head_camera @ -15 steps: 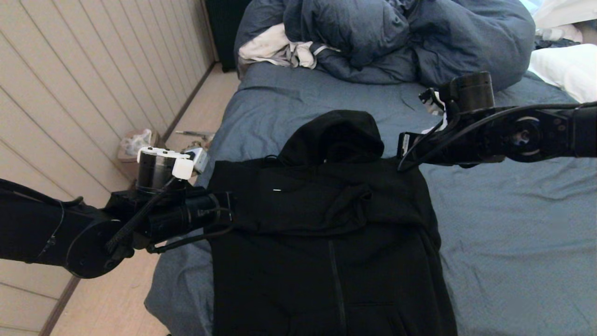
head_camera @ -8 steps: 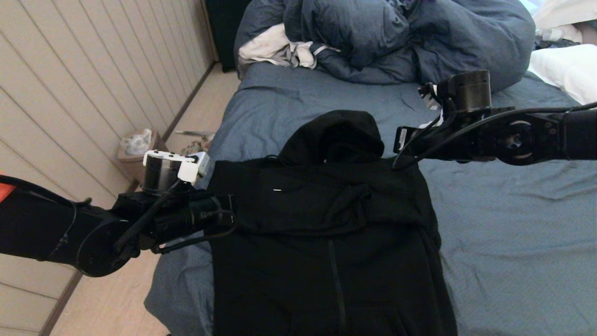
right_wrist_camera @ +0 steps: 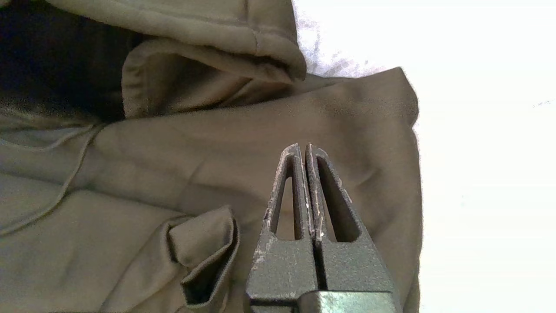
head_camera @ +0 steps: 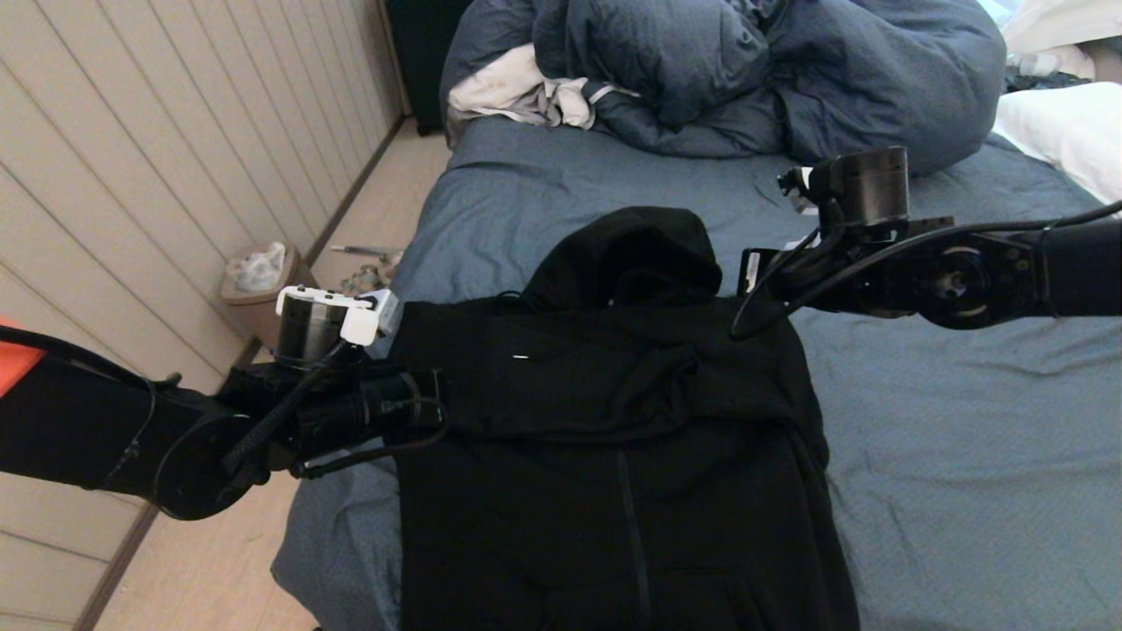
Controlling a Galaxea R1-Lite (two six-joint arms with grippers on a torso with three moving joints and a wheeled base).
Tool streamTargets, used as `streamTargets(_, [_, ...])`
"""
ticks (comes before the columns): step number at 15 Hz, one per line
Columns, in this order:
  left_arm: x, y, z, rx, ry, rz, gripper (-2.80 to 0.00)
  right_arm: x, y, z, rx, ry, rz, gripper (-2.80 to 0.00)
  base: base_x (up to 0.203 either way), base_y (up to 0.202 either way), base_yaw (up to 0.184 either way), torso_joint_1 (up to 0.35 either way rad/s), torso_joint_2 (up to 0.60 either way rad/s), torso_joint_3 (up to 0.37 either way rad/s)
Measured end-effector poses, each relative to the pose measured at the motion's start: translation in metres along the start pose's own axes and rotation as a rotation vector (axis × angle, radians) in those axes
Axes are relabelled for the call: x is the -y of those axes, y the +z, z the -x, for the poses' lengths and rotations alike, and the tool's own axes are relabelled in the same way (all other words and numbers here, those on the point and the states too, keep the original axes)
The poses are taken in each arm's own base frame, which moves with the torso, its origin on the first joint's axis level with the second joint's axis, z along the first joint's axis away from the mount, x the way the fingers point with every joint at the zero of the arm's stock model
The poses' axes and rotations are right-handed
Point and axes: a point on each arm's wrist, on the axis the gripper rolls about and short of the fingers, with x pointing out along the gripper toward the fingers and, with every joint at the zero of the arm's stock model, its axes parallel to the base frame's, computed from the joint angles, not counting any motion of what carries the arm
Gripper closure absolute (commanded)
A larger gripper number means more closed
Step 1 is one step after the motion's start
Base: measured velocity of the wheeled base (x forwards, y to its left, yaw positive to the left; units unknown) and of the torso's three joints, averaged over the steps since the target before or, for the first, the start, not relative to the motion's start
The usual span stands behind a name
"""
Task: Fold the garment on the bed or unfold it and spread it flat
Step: Unfold the black sweatshirt
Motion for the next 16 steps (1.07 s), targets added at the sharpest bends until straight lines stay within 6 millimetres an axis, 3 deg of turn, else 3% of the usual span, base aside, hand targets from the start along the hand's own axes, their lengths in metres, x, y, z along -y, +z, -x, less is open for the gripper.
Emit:
streamTargets(5, [-0.003,0.001,0.004,-0.001,-0.010,0.013,0.00,-0.001,-0.002,0.000,-0.010,0.002,0.004,0.00,0.000,0.000,0.000,0.000,0.00,0.000])
streamTargets(10, [-0.008,-0.007,0.025,-0.024,-0.033,-0.124,0.00,-0.001,-0.001,0.005,-0.009,0.006,0.004,0.00,0.000,0.000,0.000,0.000,0.00,0.000])
streamTargets(16, [-0.021,-0.009,0.035,-0.026,0.007,-0.216,0.00,-0.001,-0.001,0.005,-0.010,0.007,0.005,0.00,0.000,0.000,0.000,0.000,0.00,0.000])
